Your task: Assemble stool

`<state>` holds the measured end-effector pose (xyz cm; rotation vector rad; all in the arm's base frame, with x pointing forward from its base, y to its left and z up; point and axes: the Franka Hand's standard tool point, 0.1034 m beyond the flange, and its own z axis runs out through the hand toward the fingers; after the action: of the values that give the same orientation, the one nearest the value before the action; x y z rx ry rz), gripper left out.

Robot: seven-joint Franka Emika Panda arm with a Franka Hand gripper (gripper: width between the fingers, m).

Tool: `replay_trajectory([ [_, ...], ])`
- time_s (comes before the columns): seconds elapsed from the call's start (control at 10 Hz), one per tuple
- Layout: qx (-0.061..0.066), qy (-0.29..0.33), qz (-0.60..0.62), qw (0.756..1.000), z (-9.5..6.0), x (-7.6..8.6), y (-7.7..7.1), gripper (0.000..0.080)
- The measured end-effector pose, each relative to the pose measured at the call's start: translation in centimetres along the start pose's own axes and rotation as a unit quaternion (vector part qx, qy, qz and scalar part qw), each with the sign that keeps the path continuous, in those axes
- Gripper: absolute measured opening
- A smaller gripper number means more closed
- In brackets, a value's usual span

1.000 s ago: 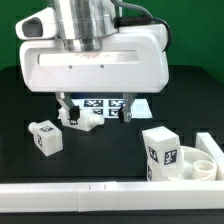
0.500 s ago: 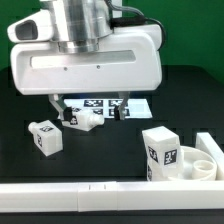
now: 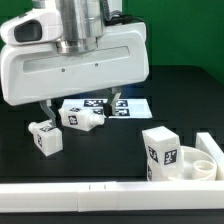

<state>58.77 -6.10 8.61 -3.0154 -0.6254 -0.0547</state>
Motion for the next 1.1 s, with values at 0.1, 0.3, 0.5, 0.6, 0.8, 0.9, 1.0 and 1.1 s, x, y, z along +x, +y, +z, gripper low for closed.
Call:
replay_trajectory([
  [0.1,0.006,-0.021,-0.045,0.999,0.7,-1.1,0.6,0.0649],
  [0.3,-0.002,-0.041,-0.079,0.996,1.7,-2.3,1.8,0.0649],
  [0.5,-0.001,-0.047,-0.091,0.995,1.8,-2.8,2.1,0.0649],
  [0.6,-0.001,-0.047,-0.091,0.995,1.8,-2.8,2.1,0.0649],
  [0.8,-0.003,-0.096,-0.044,0.994,2.3,-4.0,1.8,0.0649],
  [0.9,-0.007,-0.157,-0.036,0.987,2.5,-4.8,1.9,0.0649],
  [1.0,-0.001,-0.185,-0.026,0.982,2.9,-4.9,1.8,0.0649],
  [1.1,0.006,-0.196,-0.024,0.980,2.8,-4.7,1.7,0.0649],
])
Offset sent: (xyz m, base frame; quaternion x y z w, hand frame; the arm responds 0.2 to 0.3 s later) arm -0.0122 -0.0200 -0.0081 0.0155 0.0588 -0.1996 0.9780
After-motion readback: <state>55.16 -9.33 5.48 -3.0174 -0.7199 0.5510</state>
